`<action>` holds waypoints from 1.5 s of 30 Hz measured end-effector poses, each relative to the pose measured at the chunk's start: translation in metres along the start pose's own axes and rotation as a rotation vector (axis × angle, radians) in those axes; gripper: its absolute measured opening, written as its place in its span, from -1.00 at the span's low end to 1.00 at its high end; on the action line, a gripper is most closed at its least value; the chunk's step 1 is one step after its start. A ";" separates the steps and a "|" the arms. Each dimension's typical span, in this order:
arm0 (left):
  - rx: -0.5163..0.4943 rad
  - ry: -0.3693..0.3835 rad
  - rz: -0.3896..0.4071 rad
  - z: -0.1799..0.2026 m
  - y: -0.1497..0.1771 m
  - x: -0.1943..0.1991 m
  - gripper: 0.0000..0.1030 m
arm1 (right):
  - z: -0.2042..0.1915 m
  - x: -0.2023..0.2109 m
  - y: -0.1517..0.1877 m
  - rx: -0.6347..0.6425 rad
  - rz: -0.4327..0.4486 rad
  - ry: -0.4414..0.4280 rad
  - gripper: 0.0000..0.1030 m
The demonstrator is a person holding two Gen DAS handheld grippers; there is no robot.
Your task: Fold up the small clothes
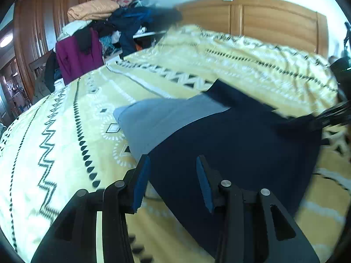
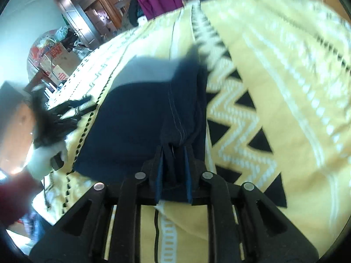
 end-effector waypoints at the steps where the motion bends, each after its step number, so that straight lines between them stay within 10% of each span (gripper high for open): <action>1: -0.016 -0.009 -0.051 -0.004 0.006 -0.023 0.02 | 0.001 -0.001 -0.002 0.007 0.017 0.030 -0.62; 4: 0.010 0.007 -0.101 -0.022 0.009 -0.059 0.47 | 0.017 -0.006 -0.006 -0.032 0.022 0.170 -0.57; 7: 0.086 0.019 -0.099 -0.033 0.003 -0.056 0.35 | 0.025 0.012 -0.011 -0.032 0.097 0.223 -0.57; 13: 0.098 -0.021 0.036 -0.046 -0.041 -0.042 0.28 | -0.005 -0.024 -0.028 0.007 0.109 0.000 -0.58; 16: 0.086 -0.038 -0.060 -0.054 -0.043 -0.083 0.27 | 0.003 -0.075 -0.008 -0.017 -0.065 -0.033 -0.62; 19: 0.117 -0.025 -0.168 -0.062 -0.028 -0.118 0.37 | 0.004 -0.080 0.001 0.007 -0.053 -0.016 -0.62; 25: 0.157 -0.056 -0.077 -0.054 -0.025 -0.038 0.24 | -0.030 -0.026 -0.002 0.167 0.067 0.065 0.25; 31: 0.229 -0.077 -0.086 -0.010 0.046 0.083 0.43 | -0.058 0.000 0.054 0.238 0.054 0.145 0.95; 45: 0.378 -0.117 -0.317 0.033 0.155 0.081 0.70 | -0.055 -0.023 0.130 0.085 -0.160 0.273 1.00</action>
Point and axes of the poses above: each gripper's, at about its wrist camera, not at the fingertips, and x roughly against the way its jaws point, z to its right, y to its underside, the point moved 5 cm from there along -x, roughly the way its jaws point, and after that the axes turned 1 degree about -z, right-handed, at the moved point
